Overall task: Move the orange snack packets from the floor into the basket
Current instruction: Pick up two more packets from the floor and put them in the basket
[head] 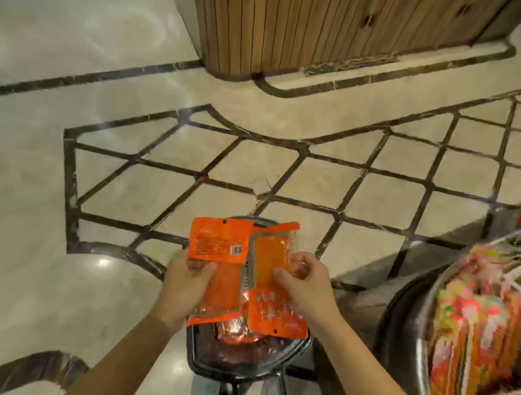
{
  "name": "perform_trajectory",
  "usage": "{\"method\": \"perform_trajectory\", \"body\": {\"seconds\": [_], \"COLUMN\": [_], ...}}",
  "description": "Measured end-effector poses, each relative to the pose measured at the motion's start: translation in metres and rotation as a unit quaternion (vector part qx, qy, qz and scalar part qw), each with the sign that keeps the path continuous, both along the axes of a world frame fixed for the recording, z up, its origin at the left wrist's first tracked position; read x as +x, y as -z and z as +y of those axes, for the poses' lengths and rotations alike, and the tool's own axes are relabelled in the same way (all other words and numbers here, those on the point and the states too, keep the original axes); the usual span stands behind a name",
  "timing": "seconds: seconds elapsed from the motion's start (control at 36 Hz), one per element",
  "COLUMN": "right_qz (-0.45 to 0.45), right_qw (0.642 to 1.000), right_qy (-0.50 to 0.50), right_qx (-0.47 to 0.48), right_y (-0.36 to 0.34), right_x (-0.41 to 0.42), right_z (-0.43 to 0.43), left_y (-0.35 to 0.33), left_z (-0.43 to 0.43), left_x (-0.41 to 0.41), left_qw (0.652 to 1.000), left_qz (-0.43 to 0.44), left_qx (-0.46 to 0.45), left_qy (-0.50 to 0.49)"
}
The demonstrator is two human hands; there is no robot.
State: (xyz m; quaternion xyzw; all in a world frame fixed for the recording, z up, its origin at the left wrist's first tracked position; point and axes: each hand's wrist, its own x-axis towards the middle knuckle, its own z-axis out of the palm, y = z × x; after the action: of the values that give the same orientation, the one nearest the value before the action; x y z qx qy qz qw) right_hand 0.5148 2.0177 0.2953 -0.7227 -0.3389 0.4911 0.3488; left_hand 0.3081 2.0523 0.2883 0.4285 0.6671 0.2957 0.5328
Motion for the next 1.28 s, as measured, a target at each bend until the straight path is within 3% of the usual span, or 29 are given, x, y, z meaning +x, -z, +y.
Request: {"method": "perform_trajectory", "body": {"seconds": [0.25,0.44,0.56,0.67,0.78,0.92,1.06,1.17,1.28], "right_qz": [-0.061,-0.121,-0.120,-0.145,-0.193,-0.250,-0.301,-0.341,-0.366], "right_qw": [0.985,0.961,0.951,0.938,0.923,0.912,0.881,0.855,0.838], "right_qy": [-0.042,-0.103,-0.121,-0.123,-0.139,-0.210,-0.324,-0.387,-0.403], "right_qx": [-0.155,-0.226,-0.260,-0.288,-0.302,-0.250,-0.166,-0.060,0.041], "right_y": [0.307,0.541,0.625,0.660,0.637,0.542,0.403,0.267,0.122], "right_x": [0.002,0.000,-0.002,0.001,0.006,0.003,-0.013,-0.037,-0.069], "right_z": [0.044,0.047,0.037,0.027,0.033,0.083,0.165,0.224,0.266], "left_y": [0.299,0.533,0.616,0.649,0.622,0.524,0.379,0.244,0.105], "left_z": [0.005,0.006,-0.001,-0.012,-0.008,0.039,0.118,0.171,0.199], "left_x": [0.021,0.044,0.055,0.054,0.053,0.059,0.035,-0.002,-0.045], "left_qw": [0.979,0.952,0.934,0.917,0.920,0.948,0.957,0.927,0.906], "left_qz": [0.131,0.147,0.169,0.190,0.189,0.182,0.237,0.316,0.355], "left_qx": [-0.151,-0.251,-0.289,-0.329,-0.329,-0.261,-0.128,-0.007,0.061], "left_qy": [-0.043,-0.099,-0.124,-0.118,-0.094,-0.016,0.106,0.201,0.223]}}
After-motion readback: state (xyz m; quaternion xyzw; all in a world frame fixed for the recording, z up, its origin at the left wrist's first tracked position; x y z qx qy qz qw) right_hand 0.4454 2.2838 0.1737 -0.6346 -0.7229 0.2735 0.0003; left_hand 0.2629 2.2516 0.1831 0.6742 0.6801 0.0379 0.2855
